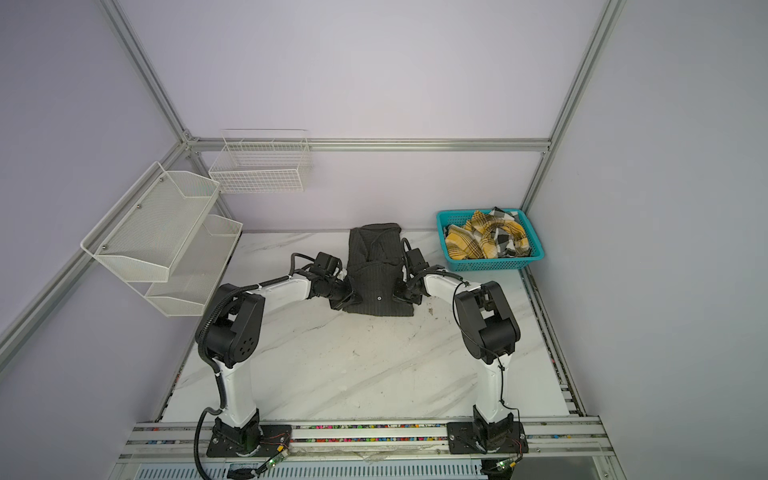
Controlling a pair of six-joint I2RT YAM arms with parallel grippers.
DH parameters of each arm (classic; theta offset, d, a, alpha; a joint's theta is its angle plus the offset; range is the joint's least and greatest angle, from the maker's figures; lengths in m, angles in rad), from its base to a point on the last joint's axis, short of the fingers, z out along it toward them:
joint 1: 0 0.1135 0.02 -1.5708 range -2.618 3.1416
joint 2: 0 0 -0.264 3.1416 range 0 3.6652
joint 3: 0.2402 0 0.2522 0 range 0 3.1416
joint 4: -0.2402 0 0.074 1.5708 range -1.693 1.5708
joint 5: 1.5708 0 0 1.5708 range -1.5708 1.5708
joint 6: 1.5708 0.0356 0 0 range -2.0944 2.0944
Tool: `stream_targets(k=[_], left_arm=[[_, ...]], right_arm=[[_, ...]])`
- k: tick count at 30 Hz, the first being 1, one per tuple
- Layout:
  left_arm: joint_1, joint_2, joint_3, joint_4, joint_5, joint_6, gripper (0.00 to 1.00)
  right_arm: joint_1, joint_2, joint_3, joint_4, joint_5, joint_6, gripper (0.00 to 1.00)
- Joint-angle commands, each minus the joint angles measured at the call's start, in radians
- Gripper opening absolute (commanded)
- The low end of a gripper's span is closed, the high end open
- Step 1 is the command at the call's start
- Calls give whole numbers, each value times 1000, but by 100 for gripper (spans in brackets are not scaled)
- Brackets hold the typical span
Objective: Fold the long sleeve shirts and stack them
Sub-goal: 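Lay the folded end down and adjust it with both grippers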
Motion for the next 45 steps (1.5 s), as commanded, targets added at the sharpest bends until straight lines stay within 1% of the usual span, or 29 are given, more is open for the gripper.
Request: stream_targets(k=[1,6,9,11,13,14,16,18,20,22,26,29,32,34,38,40,42,43,45], left_arm=[[-33,-34,-123,44,31,5,3],[-82,-154,-322,102,12,-32,2],[-126,-277,-446,112,-21,-59,2],[-142,-368,-524,110,-34,-82,2],[-143,-451,-567,90,-43,-96,4],[-141,-492,-562,61,-67,-85,8],[-133,-533,-505,-2,-122,-47,16],[-115,-512,-409,-28,-157,-5,20],[-78,-427,-271,-72,-147,24,20],[-40,-332,-164,-93,-142,48,17],[31,-174,-21,-64,-116,82,16],[47,-74,85,-115,-89,122,15],[49,-34,94,-124,-113,147,15],[52,-6,82,-125,-116,158,15],[61,35,64,-126,-123,173,15],[70,24,69,-127,-110,171,16],[72,-18,82,-133,-112,166,23],[72,-48,91,-144,-121,162,31],[71,-120,105,-168,-132,144,43]], right_arm=[[11,-69,-85,38,-10,30,19],[70,-184,-222,39,2,62,19],[112,-316,-341,20,12,103,19],[121,-424,-418,-4,14,129,20],[121,-500,-438,-31,23,147,23],[121,-522,-423,-51,29,160,23],[118,-522,-367,-78,48,147,25],[115,-472,-304,-79,47,132,25],[111,-395,-235,-64,55,103,24],[99,-313,-177,-41,49,69,23],[80,-147,-31,-17,53,26,20],[50,-65,53,-18,43,11,19],[33,-11,84,-24,35,0,19],[23,10,72,-20,23,-12,19],[19,20,41,-19,9,-23,19],[18,5,43,-23,2,-22,19],[19,-22,65,-51,10,-25,20],[18,-41,79,-83,18,-47,20],[19,-97,83,-130,49,-56,20]])
